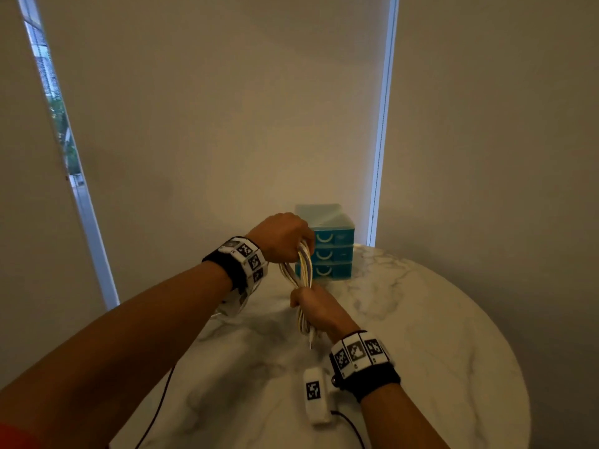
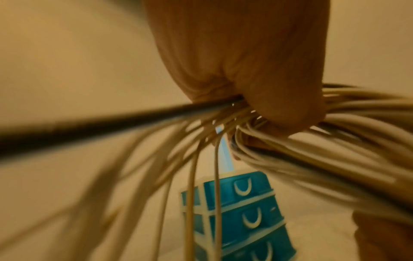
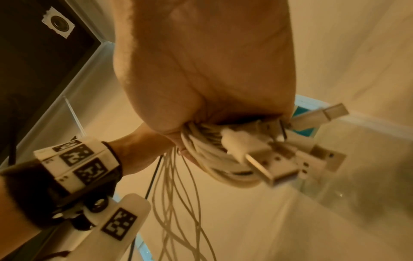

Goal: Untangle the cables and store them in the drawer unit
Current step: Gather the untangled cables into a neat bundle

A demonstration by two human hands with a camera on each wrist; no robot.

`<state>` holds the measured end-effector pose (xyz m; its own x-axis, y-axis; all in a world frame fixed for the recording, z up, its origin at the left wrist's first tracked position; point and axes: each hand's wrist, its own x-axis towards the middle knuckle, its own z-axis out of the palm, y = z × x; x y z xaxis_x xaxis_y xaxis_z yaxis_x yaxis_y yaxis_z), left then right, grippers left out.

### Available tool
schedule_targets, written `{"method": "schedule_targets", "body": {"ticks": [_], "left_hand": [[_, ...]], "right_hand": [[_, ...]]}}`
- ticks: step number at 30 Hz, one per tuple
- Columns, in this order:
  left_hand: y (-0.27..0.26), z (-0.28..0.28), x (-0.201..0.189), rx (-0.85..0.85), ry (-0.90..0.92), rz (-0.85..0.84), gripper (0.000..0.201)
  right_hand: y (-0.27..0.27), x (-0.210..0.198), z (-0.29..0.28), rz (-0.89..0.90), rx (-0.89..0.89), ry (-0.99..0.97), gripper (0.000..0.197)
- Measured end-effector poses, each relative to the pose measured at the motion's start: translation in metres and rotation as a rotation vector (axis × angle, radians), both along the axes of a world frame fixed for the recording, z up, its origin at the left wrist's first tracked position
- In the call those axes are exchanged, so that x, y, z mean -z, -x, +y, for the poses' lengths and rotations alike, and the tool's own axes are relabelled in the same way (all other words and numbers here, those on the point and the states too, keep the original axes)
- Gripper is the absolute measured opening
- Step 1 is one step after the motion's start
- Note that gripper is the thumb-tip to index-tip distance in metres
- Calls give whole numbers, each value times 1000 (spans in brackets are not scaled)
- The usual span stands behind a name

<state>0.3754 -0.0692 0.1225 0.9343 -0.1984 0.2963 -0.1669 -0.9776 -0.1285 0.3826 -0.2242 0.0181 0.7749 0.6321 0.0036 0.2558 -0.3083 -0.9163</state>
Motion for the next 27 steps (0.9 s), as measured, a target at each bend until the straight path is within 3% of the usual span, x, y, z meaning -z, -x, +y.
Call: {"method": "schedule_targets", "body": {"ticks": [3, 6, 7, 11, 14, 17, 20, 24, 27], "left_hand": [[-8, -9, -1, 160, 211, -46, 40], [-13, -14, 1, 231, 347, -70, 44], [-13, -14, 1, 232, 347, -66, 45], [-6, -4, -7, 214, -27, -5, 38], [2, 0, -16, 261, -280, -34, 30], [3, 0, -21, 273, -350, -149, 22], [-2, -8, -17, 169, -129, -172, 24], [-10, -25, -1, 147, 456, -121, 15], [-14, -43, 3, 108, 738, -65, 22]], "right_hand": [[-6, -3, -8, -57, 61, -16, 6], [-13, -4, -14, -60, 103, -3, 46], [-14, -4, -18, -53, 85, -32, 47], [-21, 4, -28, 41, -79, -195, 28], [-22, 8, -27, 12, -149, -169, 25], [-15, 3, -25, -83, -117, -106, 31], [-11, 3, -21, -154, -26, -59, 45], [-11, 6, -15, -120, 4, -127, 71], [-9, 7, -11, -98, 57, -232, 71]]}}
